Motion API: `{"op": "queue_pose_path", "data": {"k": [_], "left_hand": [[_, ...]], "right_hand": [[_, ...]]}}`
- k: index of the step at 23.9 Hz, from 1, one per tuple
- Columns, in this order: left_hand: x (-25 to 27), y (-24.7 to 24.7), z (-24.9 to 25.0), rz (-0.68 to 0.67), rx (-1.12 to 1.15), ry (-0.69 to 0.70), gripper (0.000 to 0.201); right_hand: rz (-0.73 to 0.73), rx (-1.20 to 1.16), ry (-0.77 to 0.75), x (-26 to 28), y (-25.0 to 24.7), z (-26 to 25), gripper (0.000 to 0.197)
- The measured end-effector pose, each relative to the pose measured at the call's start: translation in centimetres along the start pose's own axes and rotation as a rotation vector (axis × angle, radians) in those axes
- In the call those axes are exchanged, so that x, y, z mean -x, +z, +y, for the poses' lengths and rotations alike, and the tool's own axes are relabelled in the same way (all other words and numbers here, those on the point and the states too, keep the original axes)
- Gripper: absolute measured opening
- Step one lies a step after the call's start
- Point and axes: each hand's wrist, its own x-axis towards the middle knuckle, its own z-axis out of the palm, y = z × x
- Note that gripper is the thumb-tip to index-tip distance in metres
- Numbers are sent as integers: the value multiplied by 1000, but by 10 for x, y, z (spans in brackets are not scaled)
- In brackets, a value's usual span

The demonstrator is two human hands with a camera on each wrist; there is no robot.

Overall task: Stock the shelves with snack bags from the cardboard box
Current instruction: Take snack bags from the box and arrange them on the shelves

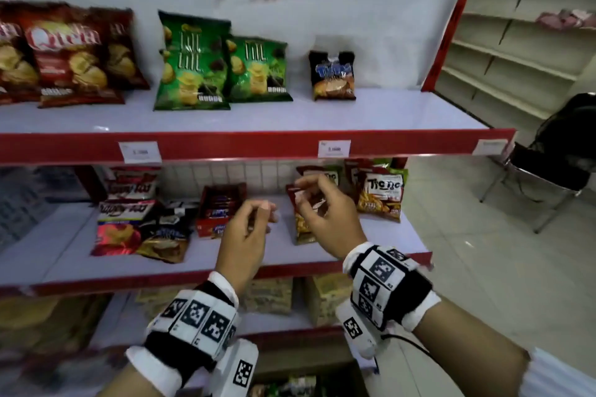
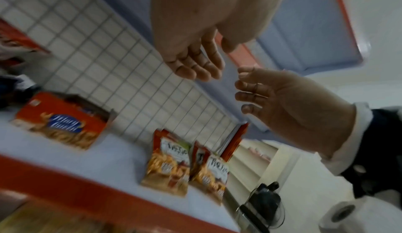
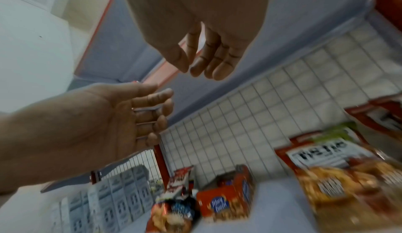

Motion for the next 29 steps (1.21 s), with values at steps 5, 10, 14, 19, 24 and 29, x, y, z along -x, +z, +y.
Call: {"op": "queue_pose_path", "data": {"k": [5, 10, 14, 19, 24, 29], "left_hand": [[22, 14, -97, -106, -132, -335, 8], [29, 18, -178, -213, -243, -575, 15], [50, 16, -251, -290, -349, -698, 12], [89, 24, -367, -272, -323, -779, 13], [152, 31, -500, -327, -352, -836, 21], [193, 42, -602, -441, -397, -808, 35]], "right_hand": [[-182, 30, 276, 62, 43, 83, 30], [-232, 144, 517, 99, 84, 153, 28], [-327, 186, 638, 140, 127, 205, 28], [-448, 248, 619, 198, 188, 293, 25], [-603, 273, 666, 267, 241, 398, 22], [-981, 420, 537, 330, 293, 491, 25]]}}
